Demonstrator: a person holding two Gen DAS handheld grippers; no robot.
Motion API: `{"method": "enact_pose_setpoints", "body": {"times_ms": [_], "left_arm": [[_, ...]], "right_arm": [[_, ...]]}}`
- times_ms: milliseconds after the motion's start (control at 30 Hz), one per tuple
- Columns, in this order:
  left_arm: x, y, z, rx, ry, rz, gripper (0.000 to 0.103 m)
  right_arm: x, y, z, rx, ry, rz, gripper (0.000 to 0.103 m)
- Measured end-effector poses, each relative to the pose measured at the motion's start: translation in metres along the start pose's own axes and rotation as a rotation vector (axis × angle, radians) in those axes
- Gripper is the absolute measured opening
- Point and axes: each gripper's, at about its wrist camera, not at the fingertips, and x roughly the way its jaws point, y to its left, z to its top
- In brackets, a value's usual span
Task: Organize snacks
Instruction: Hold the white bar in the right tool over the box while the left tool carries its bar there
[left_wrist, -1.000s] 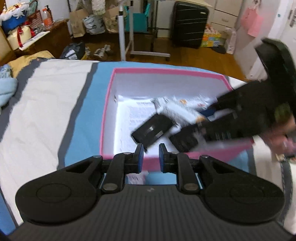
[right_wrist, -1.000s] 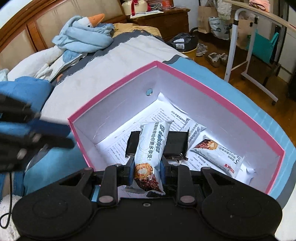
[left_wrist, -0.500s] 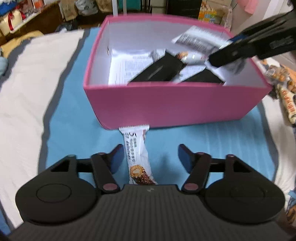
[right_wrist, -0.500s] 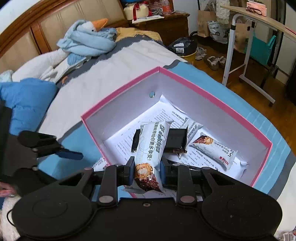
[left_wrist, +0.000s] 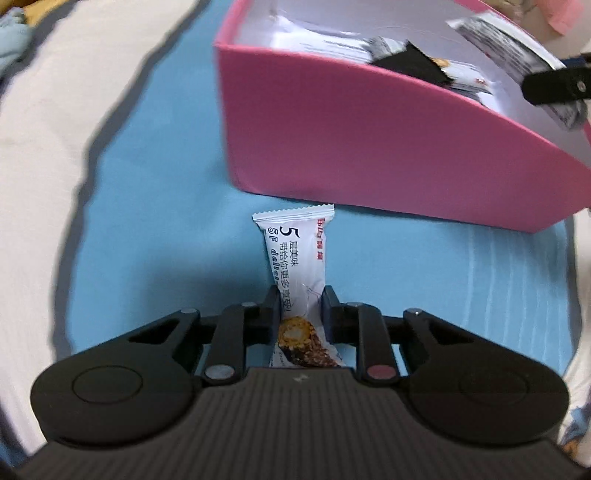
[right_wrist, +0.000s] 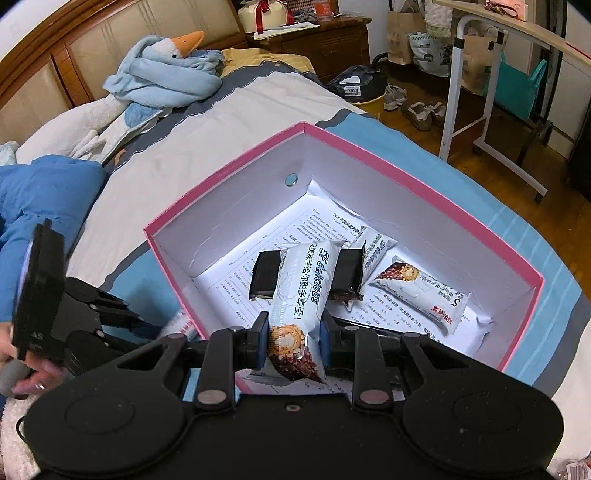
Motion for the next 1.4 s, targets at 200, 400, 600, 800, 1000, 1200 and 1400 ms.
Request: {"method": "enact_pose_setpoints", "body": {"times_ms": [200,400,600,800,1000,1200,1400], "left_arm": [[-0.056,0.002,-0.001,0.036,-0.047,0.013,0.021],[-0.118,-0.009,0.017,0.087,-0.073,-0.011,0.021],[-0.158,-0.017,0.041,0.112,-0.087,-0.019,0.021],[-0.184,-0.029,0.061,0.166,-0.13,0.01,0.021],[-0.178,-0.042,0.085,0.147,-0.102,-0.029,0.021],[-0.147,-0.042,0.112,0.108,-0.119,-0.022,0.021],[-0.094,-0.042,0.145,0.066,-0.142,-0.019,0.021]], "right_arm": [[-0.005,0.006,-0.008,0.002,0.026,-0.001,0.031],[-0.029,0.012,-0.016,-0.022,0.02,0.01,0.031],[-0.065,0.021,-0.011,-0.057,-0.031,-0.009,0.031],[-0.095,0.038,0.008,-0.114,-0.056,-0.003,0.031],[-0.081,0.039,0.036,-0.147,-0.024,-0.028,0.031],[-0.034,0.012,0.058,-0.078,0.045,-0.041,0.031],[0.018,-0.013,0.064,-0.043,0.087,-0.056,0.031]]}}
